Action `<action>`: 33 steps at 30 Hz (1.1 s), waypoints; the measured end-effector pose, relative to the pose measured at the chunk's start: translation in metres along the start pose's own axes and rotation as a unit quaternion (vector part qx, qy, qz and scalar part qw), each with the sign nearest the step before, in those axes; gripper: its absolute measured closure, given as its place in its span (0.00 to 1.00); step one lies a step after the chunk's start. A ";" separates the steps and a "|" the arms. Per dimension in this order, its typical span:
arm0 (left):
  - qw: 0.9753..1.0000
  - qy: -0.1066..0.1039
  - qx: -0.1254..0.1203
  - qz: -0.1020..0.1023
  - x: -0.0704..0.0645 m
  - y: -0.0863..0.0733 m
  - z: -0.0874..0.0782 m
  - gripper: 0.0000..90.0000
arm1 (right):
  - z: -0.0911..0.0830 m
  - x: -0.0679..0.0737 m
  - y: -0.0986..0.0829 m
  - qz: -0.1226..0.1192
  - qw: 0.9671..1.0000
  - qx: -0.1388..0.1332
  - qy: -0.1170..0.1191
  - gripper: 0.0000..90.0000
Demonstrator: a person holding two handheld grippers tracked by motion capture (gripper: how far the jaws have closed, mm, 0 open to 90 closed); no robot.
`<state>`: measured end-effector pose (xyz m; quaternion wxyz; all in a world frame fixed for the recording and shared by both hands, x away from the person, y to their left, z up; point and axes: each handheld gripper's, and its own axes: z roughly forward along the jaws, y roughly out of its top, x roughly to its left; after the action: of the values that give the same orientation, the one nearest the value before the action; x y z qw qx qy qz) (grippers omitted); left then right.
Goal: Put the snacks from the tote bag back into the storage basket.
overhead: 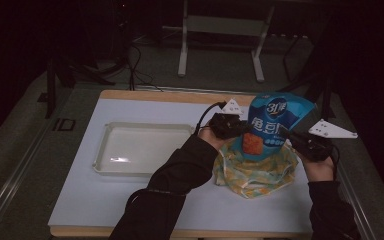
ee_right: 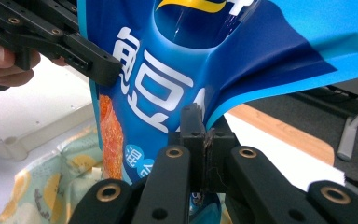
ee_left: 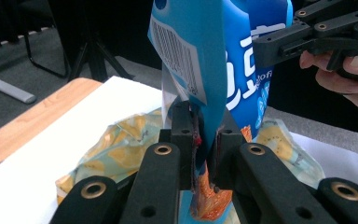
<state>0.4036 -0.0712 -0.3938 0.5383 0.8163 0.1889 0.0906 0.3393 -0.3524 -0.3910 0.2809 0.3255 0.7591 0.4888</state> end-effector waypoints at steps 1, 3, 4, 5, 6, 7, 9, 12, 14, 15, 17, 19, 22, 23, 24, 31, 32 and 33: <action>1.000 0.000 -0.001 0.000 0.000 0.002 -0.002 0.93 | -0.001 0.001 0.002 -0.002 1.000 -0.001 -0.001 0.99; 1.000 0.000 -0.002 0.002 0.000 0.006 -0.006 0.93 | -0.002 0.002 0.008 -0.005 1.000 -0.003 -0.002 0.99; 1.000 0.000 -0.002 0.002 0.000 0.006 -0.006 0.93 | -0.002 0.002 0.008 -0.005 1.000 -0.003 -0.002 0.99; 1.000 0.001 -0.003 0.003 0.000 0.010 -0.011 0.93 | -0.003 0.004 0.013 -0.008 1.000 -0.005 -0.002 0.99; 1.000 0.002 -0.004 0.004 -0.001 0.012 -0.013 0.93 | -0.003 0.005 0.016 -0.011 1.000 -0.007 -0.002 0.99; 1.000 0.002 -0.004 0.004 -0.001 0.012 -0.013 0.93 | -0.003 0.005 0.016 -0.011 1.000 -0.007 -0.002 0.99; 1.000 0.005 -0.004 0.007 0.000 0.017 -0.021 0.93 | -0.004 0.007 0.024 -0.014 1.000 -0.009 -0.002 0.99; 1.000 0.009 -0.008 0.006 0.001 0.020 -0.029 0.93 | -0.003 0.011 0.032 -0.018 1.000 -0.012 -0.003 0.99; 1.000 0.012 -0.008 0.008 0.002 0.021 -0.034 0.93 | -0.002 0.014 0.036 -0.022 1.000 -0.013 -0.002 0.99; 1.000 0.012 -0.009 0.007 0.002 0.021 -0.037 0.93 | -0.001 0.015 0.039 -0.023 1.000 -0.014 0.000 0.99; 1.000 0.014 -0.008 0.010 0.002 0.021 -0.040 0.93 | 0.000 0.016 0.041 -0.025 1.000 -0.015 0.001 0.99; 1.000 0.017 -0.009 0.009 0.004 0.021 -0.046 0.94 | 0.003 0.022 0.046 -0.029 0.999 -0.015 0.004 0.99; 1.000 0.024 -0.012 0.005 0.007 0.020 -0.058 0.94 | 0.008 0.027 0.052 -0.033 0.999 -0.016 0.008 0.99; 1.000 0.024 -0.012 0.005 0.007 0.020 -0.058 0.94 | 0.010 0.029 0.054 -0.034 0.999 -0.018 0.010 0.99; 1.000 0.026 -0.012 0.007 0.007 0.020 -0.062 0.94 | 0.012 0.031 0.056 -0.036 0.999 -0.018 0.012 0.99; 0.999 0.042 -0.010 0.004 0.013 0.015 -0.088 0.94 | 0.024 0.045 0.068 -0.043 0.999 -0.020 0.022 0.99; 0.999 0.044 -0.011 0.004 0.014 0.015 -0.092 0.94 | 0.026 0.047 0.070 -0.046 0.998 -0.021 0.023 0.99; 0.999 0.046 -0.011 0.004 0.015 0.013 -0.097 0.94 | 0.028 0.050 0.072 -0.047 0.998 -0.022 0.025 0.99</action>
<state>0.3860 0.0123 -0.3432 0.5379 0.8058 0.2092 0.1323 0.3443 -0.2764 -0.3399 0.2917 0.2706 0.7698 0.4991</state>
